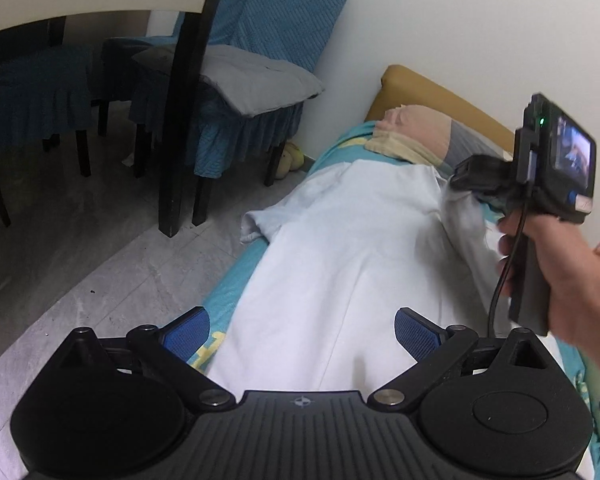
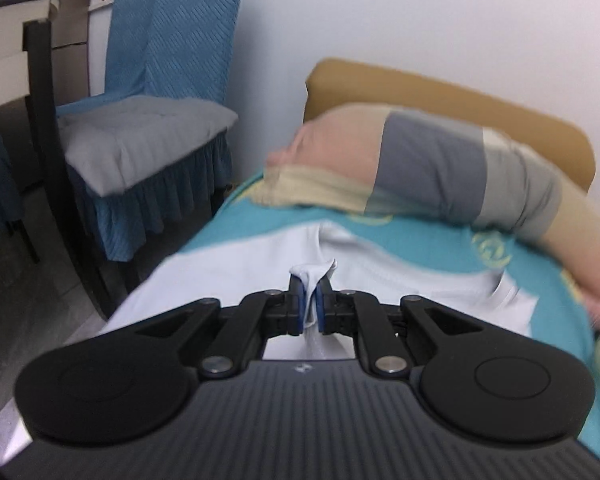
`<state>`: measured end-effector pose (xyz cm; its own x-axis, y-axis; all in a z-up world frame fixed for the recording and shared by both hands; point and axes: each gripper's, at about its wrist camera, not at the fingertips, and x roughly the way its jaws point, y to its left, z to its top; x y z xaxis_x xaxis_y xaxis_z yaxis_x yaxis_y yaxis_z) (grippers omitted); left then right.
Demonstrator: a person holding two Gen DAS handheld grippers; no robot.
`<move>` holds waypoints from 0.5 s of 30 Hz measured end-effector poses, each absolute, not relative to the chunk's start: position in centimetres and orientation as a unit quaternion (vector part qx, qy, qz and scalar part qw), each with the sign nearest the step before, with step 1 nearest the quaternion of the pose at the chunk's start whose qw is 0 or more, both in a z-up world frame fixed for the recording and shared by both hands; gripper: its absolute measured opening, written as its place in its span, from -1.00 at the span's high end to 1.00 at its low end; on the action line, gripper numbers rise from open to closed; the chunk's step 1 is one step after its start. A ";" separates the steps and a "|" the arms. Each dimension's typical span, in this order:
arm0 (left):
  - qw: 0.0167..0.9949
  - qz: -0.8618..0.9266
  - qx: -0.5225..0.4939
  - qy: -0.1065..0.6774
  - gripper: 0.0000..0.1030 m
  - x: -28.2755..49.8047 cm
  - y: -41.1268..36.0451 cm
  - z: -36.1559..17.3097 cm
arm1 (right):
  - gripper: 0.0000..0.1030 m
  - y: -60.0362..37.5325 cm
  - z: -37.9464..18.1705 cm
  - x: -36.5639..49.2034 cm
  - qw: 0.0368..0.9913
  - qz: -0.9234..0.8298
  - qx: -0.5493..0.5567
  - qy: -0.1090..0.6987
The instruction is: Fold clothes
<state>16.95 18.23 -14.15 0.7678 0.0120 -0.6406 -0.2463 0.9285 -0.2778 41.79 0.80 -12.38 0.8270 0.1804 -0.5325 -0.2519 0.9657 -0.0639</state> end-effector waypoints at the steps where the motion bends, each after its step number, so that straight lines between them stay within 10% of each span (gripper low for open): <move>1: 0.922 0.069 -0.177 0.336 -0.94 17.1 18.3 -14.5 | 0.35 0.6 -13.1 41.8 0.952 0.115 -0.060 0.276; 2: 0.921 0.068 -0.178 0.339 -0.94 17.2 18.3 -14.7 | -0.20 0.2 -13.5 41.7 0.952 0.117 -0.055 0.278; 4: 0.919 0.067 -0.180 0.345 -0.93 17.5 18.5 -15.3 | -0.65 -0.9 -13.3 41.0 0.954 0.118 -0.048 0.273; 15: 0.928 0.028 -0.147 0.340 -0.71 14.6 15.6 -13.9 | -0.63 -10.0 -6.4 24.5 0.949 0.114 0.057 0.287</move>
<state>14.64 15.60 -13.86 0.7668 -0.0477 -0.6401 -0.1526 0.9551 -0.2540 24.50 -10.03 -6.38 0.8095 0.2488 -0.5318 -0.1831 0.9676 0.1739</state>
